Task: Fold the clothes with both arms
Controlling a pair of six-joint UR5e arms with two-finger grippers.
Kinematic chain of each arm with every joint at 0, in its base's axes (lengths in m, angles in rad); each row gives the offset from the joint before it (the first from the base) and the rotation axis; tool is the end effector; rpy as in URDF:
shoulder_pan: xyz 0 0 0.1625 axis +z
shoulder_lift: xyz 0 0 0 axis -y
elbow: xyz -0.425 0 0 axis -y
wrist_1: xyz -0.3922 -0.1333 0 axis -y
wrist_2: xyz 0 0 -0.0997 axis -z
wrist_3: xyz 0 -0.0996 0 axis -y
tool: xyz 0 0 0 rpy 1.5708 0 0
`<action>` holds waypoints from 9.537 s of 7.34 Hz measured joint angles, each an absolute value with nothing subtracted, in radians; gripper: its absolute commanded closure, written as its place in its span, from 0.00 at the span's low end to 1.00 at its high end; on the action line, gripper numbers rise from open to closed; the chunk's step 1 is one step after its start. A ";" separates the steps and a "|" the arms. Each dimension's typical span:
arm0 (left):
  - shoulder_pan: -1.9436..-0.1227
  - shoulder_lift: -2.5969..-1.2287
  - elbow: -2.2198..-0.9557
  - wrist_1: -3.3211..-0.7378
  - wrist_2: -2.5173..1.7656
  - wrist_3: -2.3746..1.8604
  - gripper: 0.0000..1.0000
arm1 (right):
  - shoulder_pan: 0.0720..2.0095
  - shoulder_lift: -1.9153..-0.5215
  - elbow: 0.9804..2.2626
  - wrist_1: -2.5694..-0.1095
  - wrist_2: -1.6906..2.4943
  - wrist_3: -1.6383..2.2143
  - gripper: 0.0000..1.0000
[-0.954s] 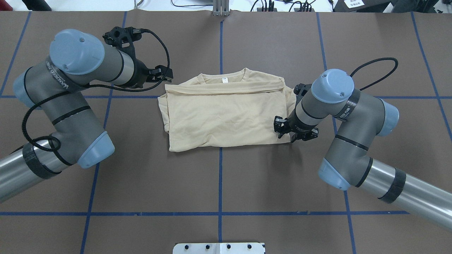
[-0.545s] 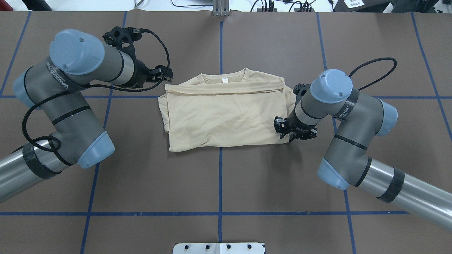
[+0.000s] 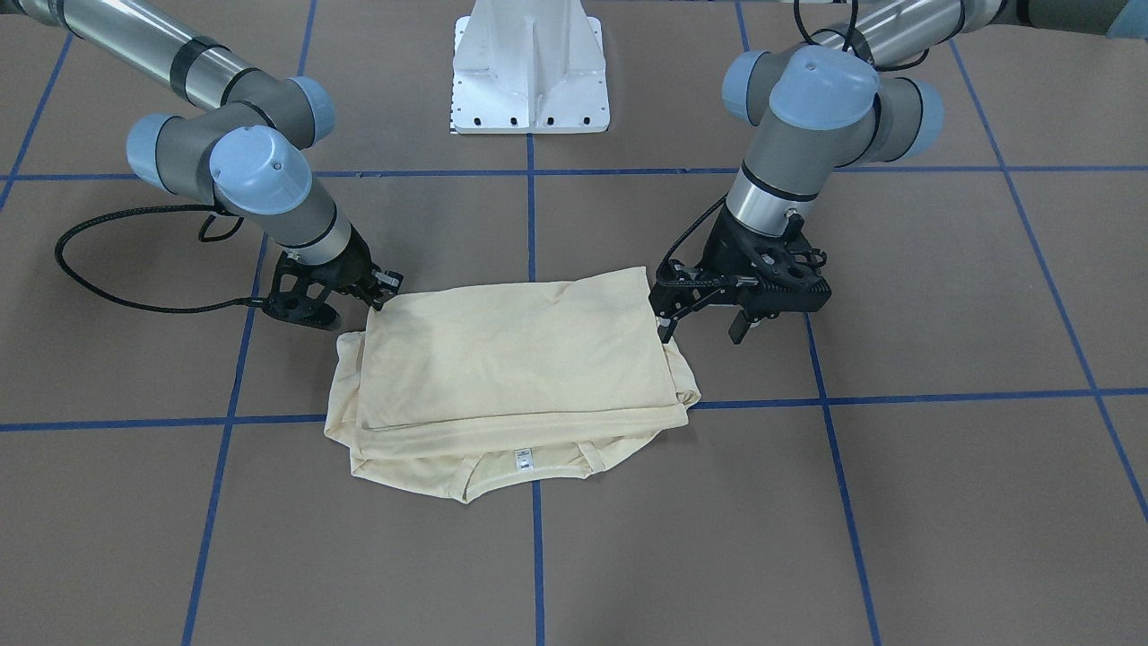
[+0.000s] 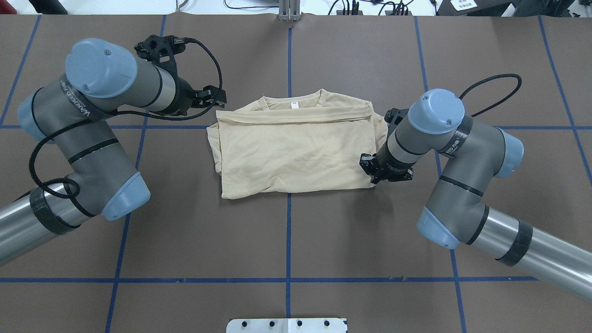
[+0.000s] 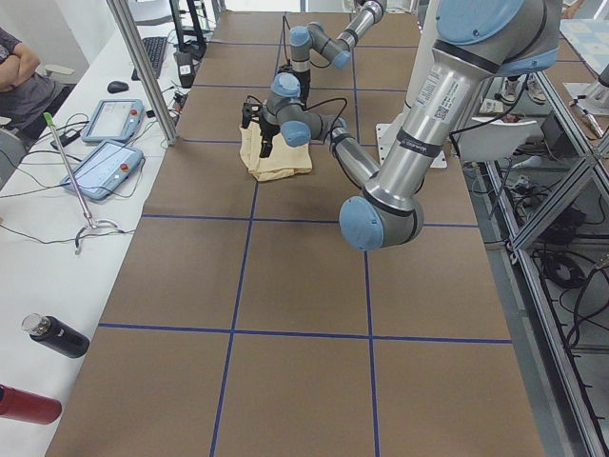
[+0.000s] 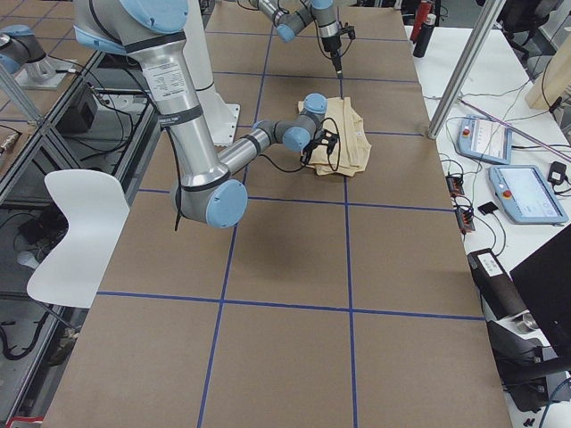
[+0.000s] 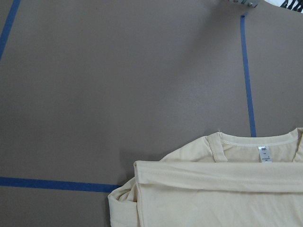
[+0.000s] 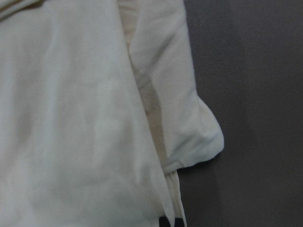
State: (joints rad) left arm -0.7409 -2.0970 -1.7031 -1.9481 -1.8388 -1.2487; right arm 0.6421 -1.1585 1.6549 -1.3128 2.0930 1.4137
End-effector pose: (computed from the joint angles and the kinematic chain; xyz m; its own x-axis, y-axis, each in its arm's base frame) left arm 0.4127 -0.5224 0.2532 0.5097 -0.0525 -0.8588 0.3389 0.9297 0.1443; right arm -0.4680 -0.4544 0.3597 0.6148 0.2904 0.7333 -0.1512 0.9559 -0.2518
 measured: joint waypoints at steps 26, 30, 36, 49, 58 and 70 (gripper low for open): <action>-0.279 -2.112 -1.722 -1.960 -1.684 -1.620 0.30 | 0.635 -1.290 2.040 -1.389 2.122 1.448 0.00; -0.284 -2.114 -1.723 -1.960 -1.672 -1.617 0.34 | 0.635 -1.292 2.033 -1.390 2.121 1.448 0.00; -0.288 -2.114 -1.715 -1.961 -1.652 -1.620 0.43 | 0.635 -1.290 2.018 -1.390 2.121 1.448 0.00; -0.420 -2.131 -1.700 -1.952 -1.656 -1.613 1.00 | 0.657 -1.292 1.999 -1.390 2.120 1.448 0.00; -0.641 -2.353 -1.142 -2.354 -1.645 -1.467 1.00 | 0.667 -1.290 1.995 -1.385 2.078 1.448 0.00; -0.706 -2.085 -1.639 -2.199 -1.739 -1.341 0.00 | 0.485 -1.185 1.906 -1.399 1.792 1.160 0.03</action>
